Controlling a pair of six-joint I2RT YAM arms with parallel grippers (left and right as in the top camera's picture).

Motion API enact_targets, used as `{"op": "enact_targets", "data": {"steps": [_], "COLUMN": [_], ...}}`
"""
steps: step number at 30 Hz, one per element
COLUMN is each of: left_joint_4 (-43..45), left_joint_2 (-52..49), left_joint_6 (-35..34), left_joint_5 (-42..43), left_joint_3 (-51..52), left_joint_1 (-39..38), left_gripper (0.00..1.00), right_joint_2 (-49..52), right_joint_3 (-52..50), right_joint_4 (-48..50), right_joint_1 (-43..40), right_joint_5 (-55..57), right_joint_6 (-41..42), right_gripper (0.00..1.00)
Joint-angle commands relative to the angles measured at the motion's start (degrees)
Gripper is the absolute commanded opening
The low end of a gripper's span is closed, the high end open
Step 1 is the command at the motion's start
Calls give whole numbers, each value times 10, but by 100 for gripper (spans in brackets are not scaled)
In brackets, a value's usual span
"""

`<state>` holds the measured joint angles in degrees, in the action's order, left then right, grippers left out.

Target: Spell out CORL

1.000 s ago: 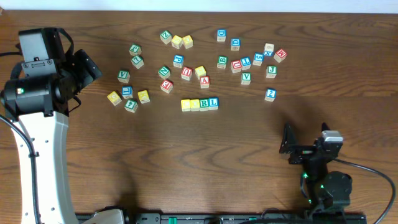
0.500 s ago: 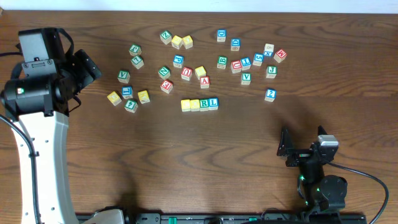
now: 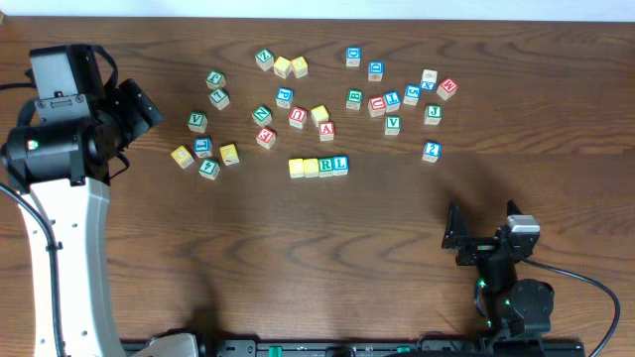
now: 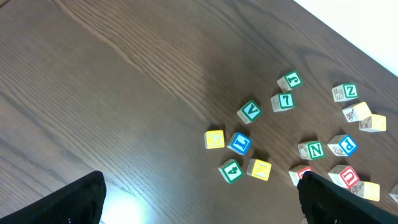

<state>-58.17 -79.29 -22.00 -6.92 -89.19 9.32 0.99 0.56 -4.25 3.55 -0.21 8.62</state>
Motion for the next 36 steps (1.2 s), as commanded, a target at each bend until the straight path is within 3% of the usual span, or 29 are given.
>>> {"op": "enact_targets", "data": {"steps": [1, 2, 7, 13, 16, 21, 29, 36], "left_joint_4": [6, 19, 255, 473, 525, 560, 574, 543], "left_joint_2": [41, 56, 189, 382, 460, 577, 723, 792], "left_joint_6": [12, 14, 96, 102, 105, 137, 292, 302], "left_joint_5": [-20, -20, -19, -12, -10, -6, 35, 34], "left_joint_3": [1, 10, 183, 454, 554, 680, 832, 890], "left_joint_1": [-2, -5, -48, -67, -70, -72, -72, -73], "left_gripper": [97, 98, 98, 98, 98, 97, 97, 98], "right_joint_2": [-2, -2, -2, -2, -2, -2, -2, -2], "right_joint_3": [-3, -3, -3, -3, -3, -3, -3, -3], "right_joint_4": [0, 0, 0, 0, 0, 0, 0, 0], "right_joint_1": [1, 1, 1, 1, 1, 1, 1, 1], "right_joint_5": [-2, -2, -2, -2, -2, -2, -2, -2], "right_joint_6": [-6, -6, -6, -6, -5, -6, -6, -6], "right_gripper": [99, 99, 99, 99, 99, 99, 99, 99]}}
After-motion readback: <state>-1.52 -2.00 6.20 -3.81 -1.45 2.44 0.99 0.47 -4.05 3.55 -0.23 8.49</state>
